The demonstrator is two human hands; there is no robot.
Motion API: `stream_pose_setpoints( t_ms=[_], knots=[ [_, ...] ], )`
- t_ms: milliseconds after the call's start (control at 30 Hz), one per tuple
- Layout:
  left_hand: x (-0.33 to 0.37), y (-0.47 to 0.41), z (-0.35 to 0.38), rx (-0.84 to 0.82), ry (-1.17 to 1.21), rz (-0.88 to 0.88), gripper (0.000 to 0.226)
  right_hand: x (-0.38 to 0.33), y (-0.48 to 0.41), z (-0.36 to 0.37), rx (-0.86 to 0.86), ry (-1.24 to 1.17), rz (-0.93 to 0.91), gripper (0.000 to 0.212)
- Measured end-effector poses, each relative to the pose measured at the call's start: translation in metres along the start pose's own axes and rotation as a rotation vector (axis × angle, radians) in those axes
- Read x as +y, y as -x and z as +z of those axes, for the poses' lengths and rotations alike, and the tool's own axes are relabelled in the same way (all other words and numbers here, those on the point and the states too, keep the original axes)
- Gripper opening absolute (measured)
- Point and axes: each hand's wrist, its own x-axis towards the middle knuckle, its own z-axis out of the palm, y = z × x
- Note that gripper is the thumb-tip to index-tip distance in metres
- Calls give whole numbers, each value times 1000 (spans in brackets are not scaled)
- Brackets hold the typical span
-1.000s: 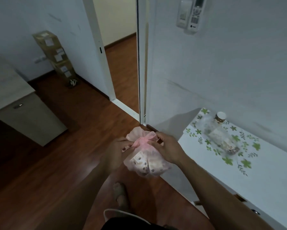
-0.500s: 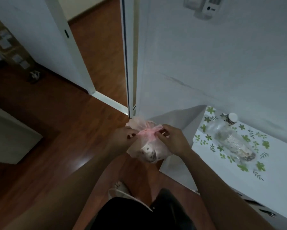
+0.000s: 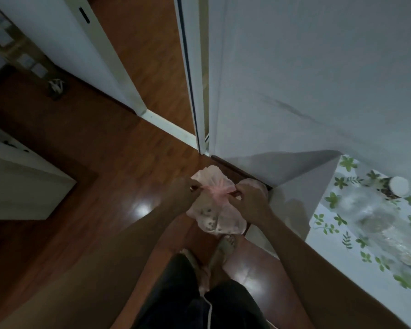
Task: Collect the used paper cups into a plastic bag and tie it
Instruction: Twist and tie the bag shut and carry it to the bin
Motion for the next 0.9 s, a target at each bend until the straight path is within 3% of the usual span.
stream_pose_setpoints(
  t_ms=[133, 333, 533, 667, 767, 900],
  knots=[
    [-12, -47, 18, -25, 4, -19, 22, 8, -36, -6, -5, -2, -24, 39],
    [-52, -131, 88, -34, 65, -94, 22, 66, -115, 35, -66, -29, 48, 37],
    [-109, -208, 171, -58, 112, -126, 22, 130, -191, 100, -37, -116, 160, 5],
    [-146, -251, 215, -33, 32, -103, 22, 170, -229, 157, -122, -205, 266, 16],
    [-168, -278, 241, -74, 7, -56, 23, 203, -252, 194, -92, -198, 296, 35],
    [-182, -306, 270, -105, -6, -38, 23, 220, -273, 209, -63, -222, 345, 10]
  ],
)
